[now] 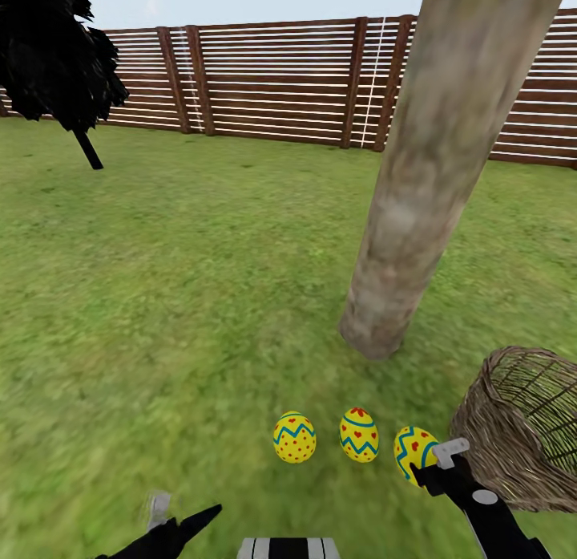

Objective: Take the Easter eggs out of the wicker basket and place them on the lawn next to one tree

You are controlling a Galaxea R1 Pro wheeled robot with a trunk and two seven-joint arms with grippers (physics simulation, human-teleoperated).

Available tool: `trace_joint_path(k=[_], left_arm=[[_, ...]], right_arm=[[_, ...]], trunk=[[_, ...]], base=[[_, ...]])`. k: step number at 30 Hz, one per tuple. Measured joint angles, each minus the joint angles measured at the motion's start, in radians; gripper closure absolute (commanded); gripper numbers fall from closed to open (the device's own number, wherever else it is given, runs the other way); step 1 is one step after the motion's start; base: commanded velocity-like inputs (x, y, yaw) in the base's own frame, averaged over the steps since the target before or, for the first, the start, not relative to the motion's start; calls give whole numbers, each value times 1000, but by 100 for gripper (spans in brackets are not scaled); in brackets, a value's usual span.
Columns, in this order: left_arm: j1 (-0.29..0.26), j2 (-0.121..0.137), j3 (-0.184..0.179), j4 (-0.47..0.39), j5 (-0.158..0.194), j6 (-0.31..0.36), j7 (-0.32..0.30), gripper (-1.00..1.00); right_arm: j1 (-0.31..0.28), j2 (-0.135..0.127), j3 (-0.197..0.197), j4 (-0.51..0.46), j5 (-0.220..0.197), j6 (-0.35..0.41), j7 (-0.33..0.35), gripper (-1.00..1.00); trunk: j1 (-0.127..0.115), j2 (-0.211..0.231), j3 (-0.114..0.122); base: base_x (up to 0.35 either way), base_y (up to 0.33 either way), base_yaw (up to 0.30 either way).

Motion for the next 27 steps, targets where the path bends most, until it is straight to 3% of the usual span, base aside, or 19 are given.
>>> trace_joint_path(k=[3, 5, 15, 24, 27], left_arm=[[0, -11, -103, -69, -5, -1, -151, -100], [0, -13, -134, -113, -6, -1, -186, -100], [1, -4, -141, -128, -1, -1, -204, -100], [4, 0, -136, -128, 2, -1, -206, -100], [4, 1, -136, -128, 3, -1, -206, -100]], right_arm=[[0, 1, -1, 0, 0, 0, -1, 100], [0, 1, -1, 1, 0, 0, -4, 100], [0, 2, 0, 3, 0, 0, -9, 100], [0, 4, 5, 4, 1, 0, -11, 100], [0, 5, 6, 4, 1, 0, -11, 100]], trunk=[[0, 0, 0], [0, 0, 0], [0, 0, 0], [4, -2, -35], [4, -2, -35]], base=[[0, 0, 0], [0, 0, 0], [0, 0, 0], [0, 0, 0], [0, 0, 0]])
